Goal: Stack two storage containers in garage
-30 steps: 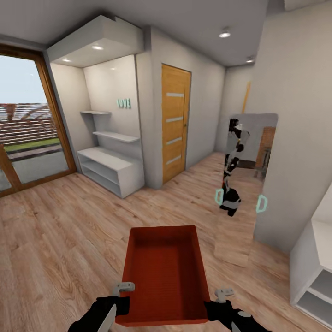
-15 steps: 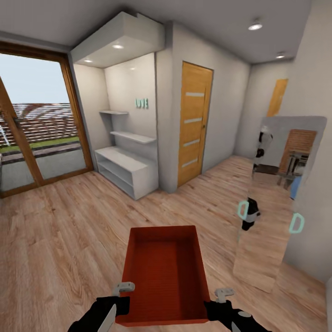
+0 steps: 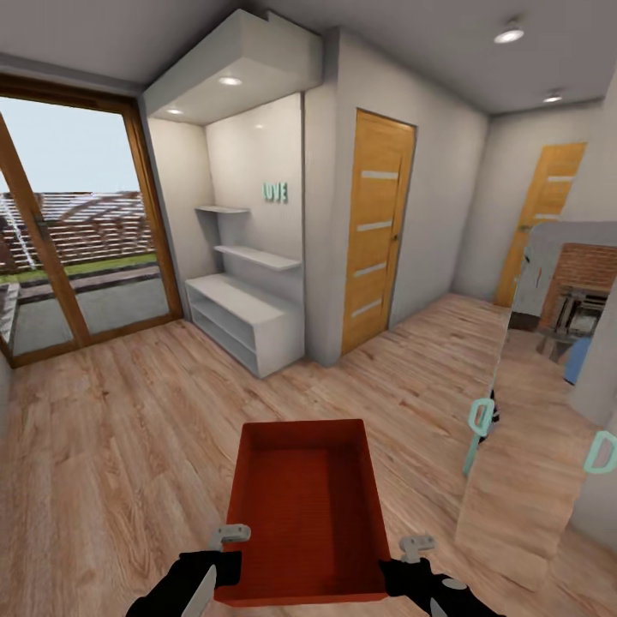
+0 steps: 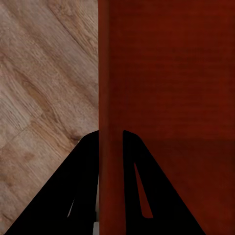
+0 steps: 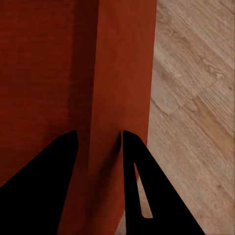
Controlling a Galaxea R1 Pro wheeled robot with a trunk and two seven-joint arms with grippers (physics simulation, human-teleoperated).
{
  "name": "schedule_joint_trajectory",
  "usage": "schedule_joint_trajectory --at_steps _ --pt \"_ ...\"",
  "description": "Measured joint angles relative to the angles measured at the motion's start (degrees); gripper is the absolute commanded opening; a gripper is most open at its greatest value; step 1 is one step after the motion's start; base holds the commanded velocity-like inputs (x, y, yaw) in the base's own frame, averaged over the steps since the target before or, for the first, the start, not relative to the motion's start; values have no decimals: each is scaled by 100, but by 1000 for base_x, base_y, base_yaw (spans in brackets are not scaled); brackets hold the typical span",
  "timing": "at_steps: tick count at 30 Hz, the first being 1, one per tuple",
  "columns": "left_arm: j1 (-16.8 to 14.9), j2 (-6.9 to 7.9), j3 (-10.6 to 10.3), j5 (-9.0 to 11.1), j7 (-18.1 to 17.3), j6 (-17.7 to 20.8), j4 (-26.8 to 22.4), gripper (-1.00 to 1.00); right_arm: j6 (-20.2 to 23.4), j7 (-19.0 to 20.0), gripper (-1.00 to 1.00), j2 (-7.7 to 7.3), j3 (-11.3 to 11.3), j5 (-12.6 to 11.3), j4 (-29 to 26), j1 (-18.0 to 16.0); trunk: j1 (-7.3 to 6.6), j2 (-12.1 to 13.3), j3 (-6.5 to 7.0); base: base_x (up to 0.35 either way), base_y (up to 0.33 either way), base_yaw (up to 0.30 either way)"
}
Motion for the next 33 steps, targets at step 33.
schedule_joint_trajectory --at_steps 33 --pt "-1 -1 -1 -4 -1 2 2 -100 0 0 -100 0 -3 0 -2 5 0 0 0 328 0 38"
